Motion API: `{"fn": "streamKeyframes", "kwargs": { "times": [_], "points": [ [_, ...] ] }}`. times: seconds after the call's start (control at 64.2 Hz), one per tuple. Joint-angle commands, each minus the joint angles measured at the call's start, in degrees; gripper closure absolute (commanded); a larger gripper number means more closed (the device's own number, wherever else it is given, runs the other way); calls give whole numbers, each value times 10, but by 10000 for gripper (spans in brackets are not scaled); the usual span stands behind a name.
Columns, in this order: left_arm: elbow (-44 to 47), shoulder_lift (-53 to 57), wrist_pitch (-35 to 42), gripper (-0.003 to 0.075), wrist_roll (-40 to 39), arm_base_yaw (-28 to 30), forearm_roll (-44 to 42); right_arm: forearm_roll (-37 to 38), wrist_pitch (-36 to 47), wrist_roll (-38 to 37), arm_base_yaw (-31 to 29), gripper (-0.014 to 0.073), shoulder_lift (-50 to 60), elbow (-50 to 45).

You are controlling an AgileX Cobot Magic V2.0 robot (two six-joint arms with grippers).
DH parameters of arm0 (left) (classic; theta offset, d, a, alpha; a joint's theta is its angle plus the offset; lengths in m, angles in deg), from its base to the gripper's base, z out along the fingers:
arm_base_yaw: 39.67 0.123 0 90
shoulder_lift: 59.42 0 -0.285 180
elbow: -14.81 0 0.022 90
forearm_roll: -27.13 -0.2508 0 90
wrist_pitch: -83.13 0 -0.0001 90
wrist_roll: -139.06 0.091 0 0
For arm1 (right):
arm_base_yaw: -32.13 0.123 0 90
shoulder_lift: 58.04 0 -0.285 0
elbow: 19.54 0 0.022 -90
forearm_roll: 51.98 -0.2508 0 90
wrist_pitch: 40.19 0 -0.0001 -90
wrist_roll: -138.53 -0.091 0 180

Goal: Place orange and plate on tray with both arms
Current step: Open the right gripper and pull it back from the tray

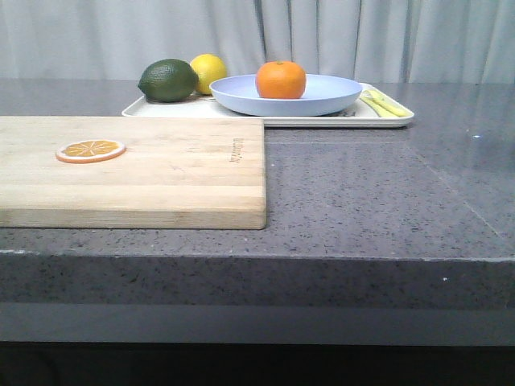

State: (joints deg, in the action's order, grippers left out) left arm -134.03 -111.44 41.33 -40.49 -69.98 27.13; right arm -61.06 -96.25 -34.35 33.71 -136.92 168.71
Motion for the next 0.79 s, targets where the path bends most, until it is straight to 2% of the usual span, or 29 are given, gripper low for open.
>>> {"fn": "streamKeyframes", "kwargs": {
  "times": [0.0,0.202,0.374,0.576,0.778],
  "points": [
    [-16,2,39,101,-5,0,0,42,45,6,0,155,92,-69],
    [-16,-1,39,101,-5,0,0,57,50,5,0,155,245,-248],
    [-16,-6,39,101,-5,0,0,51,70,5,0,155,354,-356],
    [-16,-16,39,101,-5,0,5,14,71,5,0,155,427,-414],
    [-16,-28,38,104,-5,0,5,14,73,5,0,165,438,-424]
  ]
}}
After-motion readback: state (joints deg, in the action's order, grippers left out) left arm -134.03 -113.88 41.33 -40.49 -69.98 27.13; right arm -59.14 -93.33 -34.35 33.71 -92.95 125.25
